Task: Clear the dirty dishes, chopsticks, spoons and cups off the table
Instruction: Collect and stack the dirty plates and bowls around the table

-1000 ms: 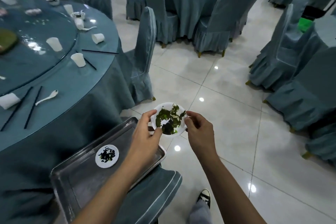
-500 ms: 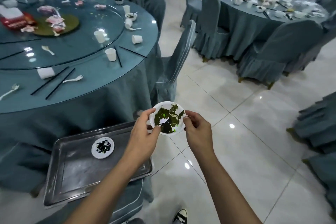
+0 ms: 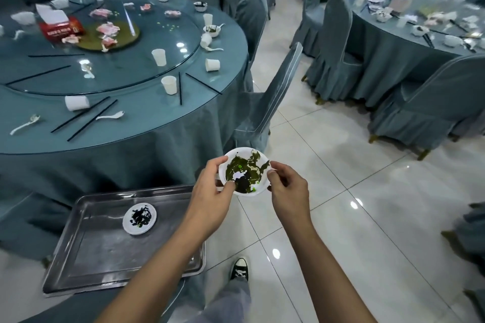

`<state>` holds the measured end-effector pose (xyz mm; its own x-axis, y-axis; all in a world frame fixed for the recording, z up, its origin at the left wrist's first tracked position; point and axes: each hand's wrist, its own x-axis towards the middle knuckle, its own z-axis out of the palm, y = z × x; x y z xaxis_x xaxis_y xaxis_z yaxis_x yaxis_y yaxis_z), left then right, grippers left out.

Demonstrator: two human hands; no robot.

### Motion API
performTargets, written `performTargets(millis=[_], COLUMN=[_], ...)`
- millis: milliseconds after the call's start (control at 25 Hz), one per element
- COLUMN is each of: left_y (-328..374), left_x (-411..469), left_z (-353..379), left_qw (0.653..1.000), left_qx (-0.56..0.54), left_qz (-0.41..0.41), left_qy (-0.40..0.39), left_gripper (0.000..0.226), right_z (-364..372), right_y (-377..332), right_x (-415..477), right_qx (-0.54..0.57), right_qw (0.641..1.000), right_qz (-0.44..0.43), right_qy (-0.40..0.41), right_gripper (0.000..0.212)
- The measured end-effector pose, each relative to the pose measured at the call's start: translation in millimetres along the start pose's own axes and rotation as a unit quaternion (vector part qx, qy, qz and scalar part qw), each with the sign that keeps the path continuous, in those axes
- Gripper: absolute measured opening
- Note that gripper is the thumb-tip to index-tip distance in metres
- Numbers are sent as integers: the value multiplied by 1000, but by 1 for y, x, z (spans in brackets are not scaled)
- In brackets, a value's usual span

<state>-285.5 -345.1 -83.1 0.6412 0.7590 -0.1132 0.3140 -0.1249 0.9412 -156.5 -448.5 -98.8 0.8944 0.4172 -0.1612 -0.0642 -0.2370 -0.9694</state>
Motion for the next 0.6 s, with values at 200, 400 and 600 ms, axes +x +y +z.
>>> performTargets(millis=[200,400,600], left_y=[13,32,48], left_x=[67,139,204], left_z=[24,39,56], left_qw=[1000,998,998], left_qx=[-6,-13,-6], left_qz=[-6,-16,-14], left_qy=[28,57,62], left_gripper=[45,44,43], right_z=[2,15,19], right_y=[-16,-41,-57], right_x=[75,155,226], right_qx=[-19,-25,-28], right_qw=[999,998,997], right_qz=[-9,-17,-28], right_qy=[-24,-58,-59], right_gripper=[22,17,18])
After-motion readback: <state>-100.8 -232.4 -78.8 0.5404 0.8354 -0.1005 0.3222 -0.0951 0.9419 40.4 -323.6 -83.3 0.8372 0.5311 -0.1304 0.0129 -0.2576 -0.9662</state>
